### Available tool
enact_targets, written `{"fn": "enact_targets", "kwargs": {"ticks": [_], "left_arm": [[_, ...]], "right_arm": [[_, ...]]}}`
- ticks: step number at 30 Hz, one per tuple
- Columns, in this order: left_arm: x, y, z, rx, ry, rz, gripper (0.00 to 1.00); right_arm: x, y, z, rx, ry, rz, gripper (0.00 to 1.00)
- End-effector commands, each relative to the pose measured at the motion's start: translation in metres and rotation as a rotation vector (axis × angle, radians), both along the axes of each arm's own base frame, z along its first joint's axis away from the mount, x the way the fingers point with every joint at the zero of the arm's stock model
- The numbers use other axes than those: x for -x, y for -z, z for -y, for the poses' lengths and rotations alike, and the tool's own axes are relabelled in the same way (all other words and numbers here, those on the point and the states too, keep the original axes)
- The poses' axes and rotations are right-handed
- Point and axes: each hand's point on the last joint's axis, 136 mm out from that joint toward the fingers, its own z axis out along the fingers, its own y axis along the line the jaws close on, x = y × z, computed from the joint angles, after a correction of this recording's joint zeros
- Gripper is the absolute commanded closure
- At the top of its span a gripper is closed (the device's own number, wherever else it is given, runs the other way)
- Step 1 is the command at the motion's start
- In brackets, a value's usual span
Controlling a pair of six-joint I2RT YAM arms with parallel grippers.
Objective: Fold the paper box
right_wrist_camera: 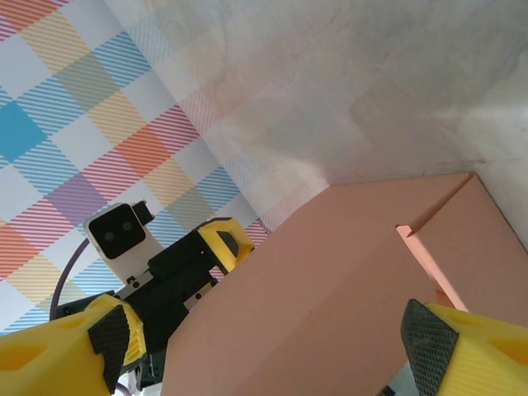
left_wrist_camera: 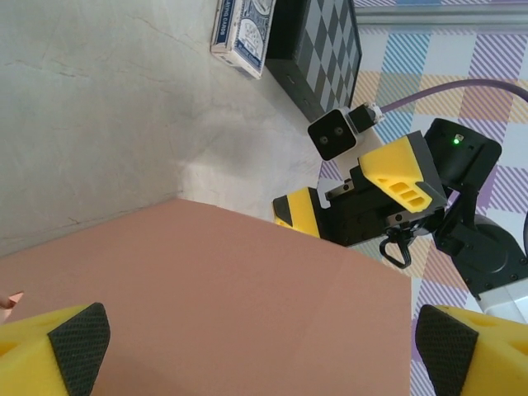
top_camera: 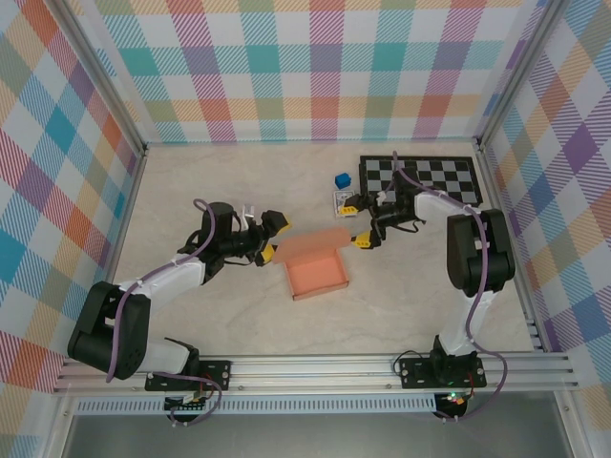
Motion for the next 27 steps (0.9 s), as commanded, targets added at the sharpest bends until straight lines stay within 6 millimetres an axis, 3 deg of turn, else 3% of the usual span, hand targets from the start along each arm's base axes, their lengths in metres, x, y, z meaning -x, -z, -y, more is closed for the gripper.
{"fn": "enact_targets", "kwargs": {"ticks": [1, 8, 12, 15, 19, 22, 24, 27], "left_arm": [[0.009, -0.002, 0.003, 0.043, -0.004, -0.055, 0.03], [0.003, 0.008, -0.014, -0.024, -0.032, -0.098, 0.03], [-0.023, 0.009, -0.04, -0.062, -0.086, -0.082, 0.03], [-0.03, 0.004, -0.065, -0.17, -0.078, -0.024, 0.03], [-0.013, -0.012, -0.08, -0.379, 0.007, 0.215, 0.02], [-0.004, -0.027, -0.093, -0.475, -0.029, 0.456, 0.0], [0.003, -0.021, -0.087, -0.491, 0.038, 0.505, 0.0], [0.024, -0.021, -0.061, -0.441, 0.211, 0.643, 0.0]], "right_arm": [[0.002, -0.014, -0.005, -0.008, 0.0, -0.028, 0.12], [0.004, -0.026, -0.003, 0.0, 0.025, -0.017, 0.14], [0.008, -0.025, 0.003, 0.054, 0.054, 0.005, 0.16], [0.009, -0.016, 0.018, 0.16, 0.058, 0.065, 0.18], [0.004, -0.014, 0.04, 0.3, -0.007, 0.395, 0.19], [0.01, -0.022, 0.038, 0.358, -0.077, 0.655, 0.19], [0.017, -0.019, 0.034, 0.389, -0.1, 0.804, 0.17], [0.027, -0.018, 0.033, 0.42, -0.104, 0.991, 0.17]]}}
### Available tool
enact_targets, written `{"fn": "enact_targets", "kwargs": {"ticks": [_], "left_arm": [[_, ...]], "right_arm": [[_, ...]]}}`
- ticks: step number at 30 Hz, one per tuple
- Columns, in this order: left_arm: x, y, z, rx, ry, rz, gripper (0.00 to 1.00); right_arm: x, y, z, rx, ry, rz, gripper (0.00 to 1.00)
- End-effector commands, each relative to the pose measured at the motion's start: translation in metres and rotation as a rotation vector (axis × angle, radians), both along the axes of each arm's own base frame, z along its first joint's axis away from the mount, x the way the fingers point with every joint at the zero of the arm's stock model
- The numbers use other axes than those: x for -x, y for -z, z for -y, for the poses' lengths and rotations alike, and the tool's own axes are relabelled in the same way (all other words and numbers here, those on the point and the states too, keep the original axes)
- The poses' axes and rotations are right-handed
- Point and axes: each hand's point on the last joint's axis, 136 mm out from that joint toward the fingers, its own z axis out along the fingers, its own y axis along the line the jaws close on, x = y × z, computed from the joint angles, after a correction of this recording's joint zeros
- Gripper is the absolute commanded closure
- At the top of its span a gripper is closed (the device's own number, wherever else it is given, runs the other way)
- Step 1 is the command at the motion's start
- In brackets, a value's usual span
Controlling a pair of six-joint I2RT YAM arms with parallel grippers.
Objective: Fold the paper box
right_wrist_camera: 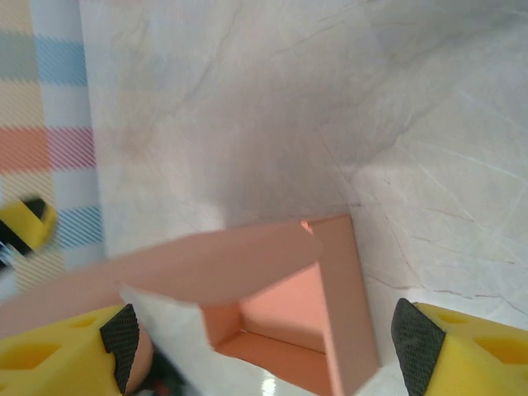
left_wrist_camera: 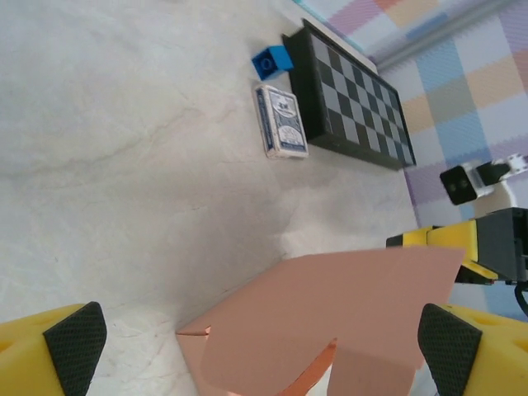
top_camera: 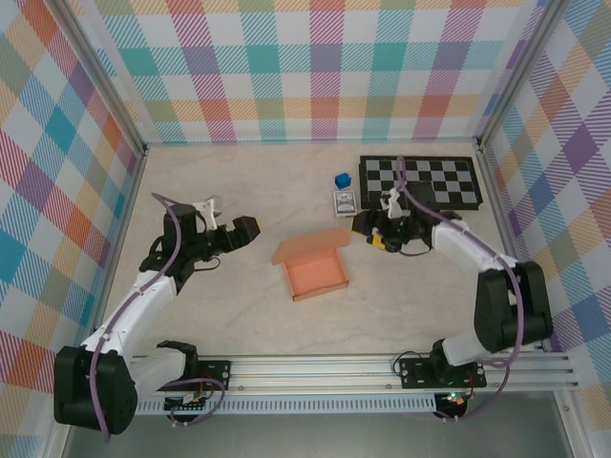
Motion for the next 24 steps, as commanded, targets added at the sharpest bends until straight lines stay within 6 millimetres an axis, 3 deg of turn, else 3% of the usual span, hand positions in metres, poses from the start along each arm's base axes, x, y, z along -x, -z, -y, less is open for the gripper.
{"fn": "enact_targets", "kwargs": {"ticks": [1, 3, 7, 12, 16, 21, 24], "left_arm": [[0.024, 0.005, 0.027, -0.068, 0.249, 0.176, 0.0], [0.038, -0.006, 0.039, -0.093, 0.359, 0.254, 0.0], [0.057, 0.009, 0.039, -0.247, 0.483, 0.236, 0.0], [0.062, 0.012, 0.039, -0.281, 0.502, 0.253, 0.03], [0.065, 0.016, 0.047, -0.373, 0.523, 0.303, 0.1], [0.058, 0.029, 0.05, -0.473, 0.512, 0.291, 0.25], [0.058, 0.036, 0.05, -0.497, 0.506, 0.265, 0.32]], "right_arm": [[-0.01, -0.008, 0.001, 0.112, -0.078, 0.364, 0.17], [-0.003, -0.017, 0.003, 0.149, -0.126, 0.459, 0.17], [0.007, -0.024, 0.004, 0.244, -0.237, 0.567, 0.16], [0.024, -0.031, -0.019, 0.23, -0.467, 0.684, 0.18], [0.035, -0.023, -0.035, 0.234, -0.605, 0.721, 0.21], [0.029, -0.009, -0.039, 0.256, -0.619, 0.71, 0.25], [0.035, -0.006, -0.045, 0.229, -0.649, 0.703, 0.26]]}}
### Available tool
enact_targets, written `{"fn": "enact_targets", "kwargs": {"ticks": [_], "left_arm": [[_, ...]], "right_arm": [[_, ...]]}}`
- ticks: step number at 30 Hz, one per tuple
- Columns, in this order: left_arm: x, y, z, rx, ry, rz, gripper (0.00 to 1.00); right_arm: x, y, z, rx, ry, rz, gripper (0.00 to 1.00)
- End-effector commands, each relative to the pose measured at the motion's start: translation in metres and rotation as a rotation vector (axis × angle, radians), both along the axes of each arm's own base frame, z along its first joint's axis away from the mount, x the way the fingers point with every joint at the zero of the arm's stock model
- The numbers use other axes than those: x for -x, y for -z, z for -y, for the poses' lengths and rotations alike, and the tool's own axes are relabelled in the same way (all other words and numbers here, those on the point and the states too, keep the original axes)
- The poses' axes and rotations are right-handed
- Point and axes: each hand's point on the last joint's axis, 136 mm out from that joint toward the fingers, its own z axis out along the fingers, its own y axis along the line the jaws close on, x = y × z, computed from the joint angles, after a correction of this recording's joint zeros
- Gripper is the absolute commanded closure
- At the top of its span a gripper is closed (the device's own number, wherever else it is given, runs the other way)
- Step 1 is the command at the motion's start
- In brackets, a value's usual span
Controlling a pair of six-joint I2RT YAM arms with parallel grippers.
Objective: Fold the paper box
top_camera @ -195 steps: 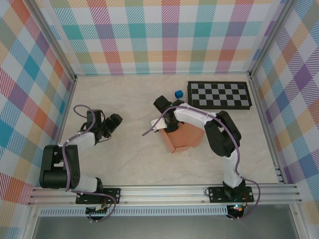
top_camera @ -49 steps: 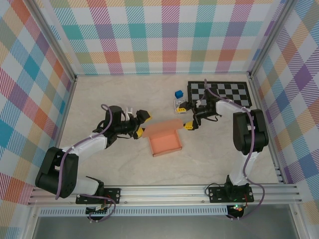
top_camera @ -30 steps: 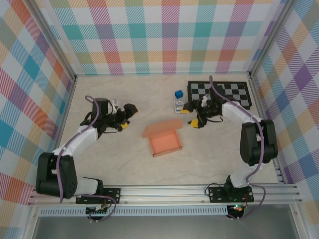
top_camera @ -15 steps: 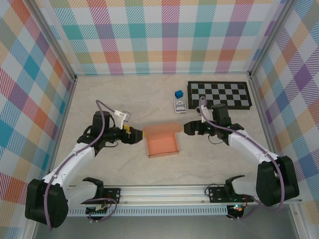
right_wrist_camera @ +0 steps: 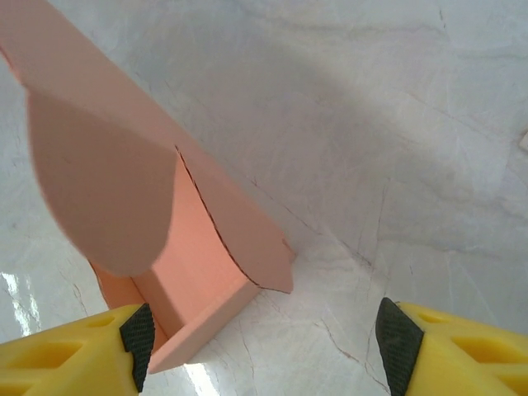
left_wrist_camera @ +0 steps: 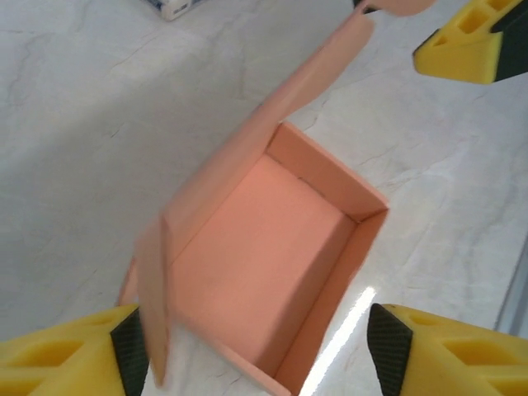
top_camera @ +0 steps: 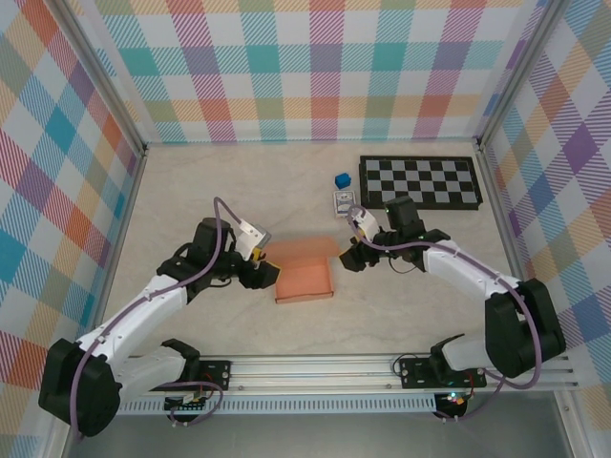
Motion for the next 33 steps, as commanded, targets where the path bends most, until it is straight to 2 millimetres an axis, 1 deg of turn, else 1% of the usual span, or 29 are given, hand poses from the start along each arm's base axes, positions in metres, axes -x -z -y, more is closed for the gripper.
{"fn": "enact_targets", "kwargs": {"ticks": [1, 4, 7, 10, 13, 18, 20, 22, 23, 24, 26, 27, 29, 32, 33], "left_arm": [[-0.007, 0.001, -0.004, -0.066, -0.028, 0.029, 0.34], [-0.009, 0.003, -0.012, -0.105, -0.063, 0.04, 0.42], [-0.01, 0.007, -0.018, -0.148, -0.074, 0.043, 0.46], [-0.01, 0.011, -0.014, -0.143, -0.056, 0.03, 0.51], [-0.014, 0.015, -0.009, -0.125, -0.054, 0.01, 0.56], [-0.019, 0.018, -0.004, -0.106, -0.065, -0.01, 0.61], [-0.019, 0.02, -0.004, -0.101, -0.075, -0.023, 0.64], [-0.025, 0.015, 0.0, -0.069, -0.087, -0.002, 0.68], [-0.025, 0.015, 0.001, -0.057, -0.094, -0.009, 0.71], [-0.026, 0.016, 0.002, -0.046, -0.099, -0.014, 0.72], [-0.029, 0.016, 0.005, -0.022, -0.119, -0.026, 0.74], [-0.03, 0.017, 0.006, -0.012, -0.127, -0.03, 0.75], [-0.033, 0.017, 0.009, 0.016, -0.146, -0.037, 0.78], [-0.038, 0.016, 0.014, 0.043, -0.16, -0.042, 0.79], [-0.04, 0.015, 0.015, 0.048, -0.164, -0.038, 0.8]], "right_arm": [[0.008, -0.01, -0.012, -0.032, -0.096, 0.043, 0.26], [0.016, -0.013, -0.014, -0.055, -0.117, 0.049, 0.24], [0.021, -0.013, -0.012, -0.052, -0.127, 0.066, 0.23], [0.023, -0.011, -0.016, -0.031, -0.149, 0.078, 0.23], [0.016, -0.009, -0.023, -0.025, -0.128, 0.111, 0.25], [0.007, -0.006, -0.038, -0.032, -0.083, 0.128, 0.41], [0.007, -0.004, -0.044, -0.031, -0.08, 0.124, 0.5], [0.008, -0.002, -0.048, -0.026, -0.072, 0.126, 0.59], [0.008, -0.001, -0.049, -0.023, -0.061, 0.13, 0.64], [0.007, -0.001, -0.049, -0.022, -0.046, 0.13, 0.66], [0.004, -0.002, -0.05, -0.03, -0.008, 0.136, 0.76], [0.003, -0.003, -0.05, -0.037, 0.011, 0.138, 0.78], [-0.001, -0.004, -0.051, -0.041, 0.05, 0.145, 0.85], [-0.005, -0.004, -0.052, -0.013, 0.087, 0.18, 0.9], [-0.008, -0.005, -0.051, -0.003, 0.104, 0.199, 0.9]]}}
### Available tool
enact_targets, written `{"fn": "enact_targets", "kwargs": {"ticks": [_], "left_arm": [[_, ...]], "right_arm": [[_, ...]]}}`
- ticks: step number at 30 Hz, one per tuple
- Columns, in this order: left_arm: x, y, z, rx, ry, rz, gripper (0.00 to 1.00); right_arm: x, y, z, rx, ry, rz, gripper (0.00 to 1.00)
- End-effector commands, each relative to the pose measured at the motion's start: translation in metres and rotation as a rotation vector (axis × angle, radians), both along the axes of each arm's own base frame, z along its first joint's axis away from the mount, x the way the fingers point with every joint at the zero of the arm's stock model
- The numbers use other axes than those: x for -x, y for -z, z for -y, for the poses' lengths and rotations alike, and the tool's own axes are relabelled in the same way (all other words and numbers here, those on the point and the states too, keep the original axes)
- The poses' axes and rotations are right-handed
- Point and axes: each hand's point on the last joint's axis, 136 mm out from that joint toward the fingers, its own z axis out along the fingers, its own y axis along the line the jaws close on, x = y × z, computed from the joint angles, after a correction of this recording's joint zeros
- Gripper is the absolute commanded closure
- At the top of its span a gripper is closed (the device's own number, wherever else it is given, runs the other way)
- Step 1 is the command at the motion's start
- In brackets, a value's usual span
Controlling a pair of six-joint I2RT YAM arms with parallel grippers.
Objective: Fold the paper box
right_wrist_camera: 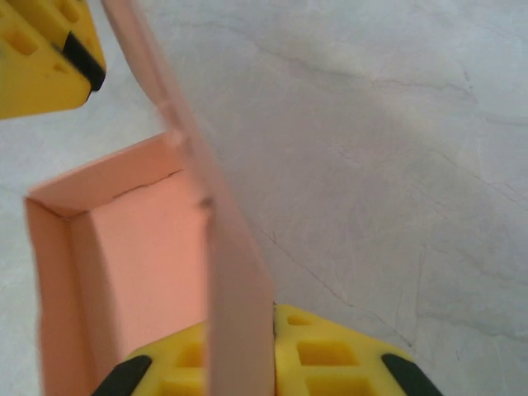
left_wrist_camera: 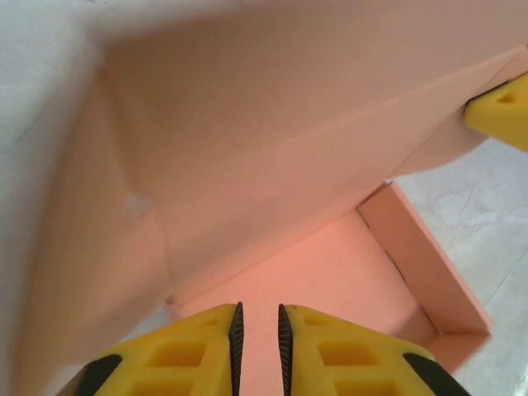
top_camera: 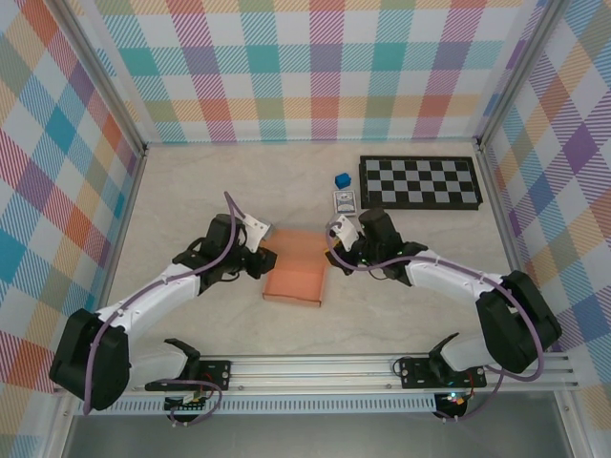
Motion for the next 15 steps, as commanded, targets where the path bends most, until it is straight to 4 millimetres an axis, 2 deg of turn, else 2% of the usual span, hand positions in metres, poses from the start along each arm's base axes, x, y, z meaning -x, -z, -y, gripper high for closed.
{"fn": "enact_targets", "kwargs": {"ticks": [1, 8, 13, 15], "left_arm": [[-0.008, -0.01, 0.012, 0.067, -0.013, 0.022, 0.8], [-0.029, -0.014, 0.014, 0.045, -0.043, 0.064, 0.81], [-0.038, -0.023, 0.019, 0.068, -0.05, 0.069, 0.71], [-0.036, -0.03, 0.013, 0.057, -0.046, 0.091, 0.66]], "right_arm": [[-0.014, -0.008, 0.0, -0.003, 0.078, 0.074, 0.9], [-0.046, -0.015, 0.004, 0.088, 0.124, 0.231, 0.91], [-0.064, -0.009, -0.004, 0.194, 0.038, 0.323, 0.9], [-0.059, -0.003, -0.005, 0.242, -0.077, 0.348, 0.9]]}}
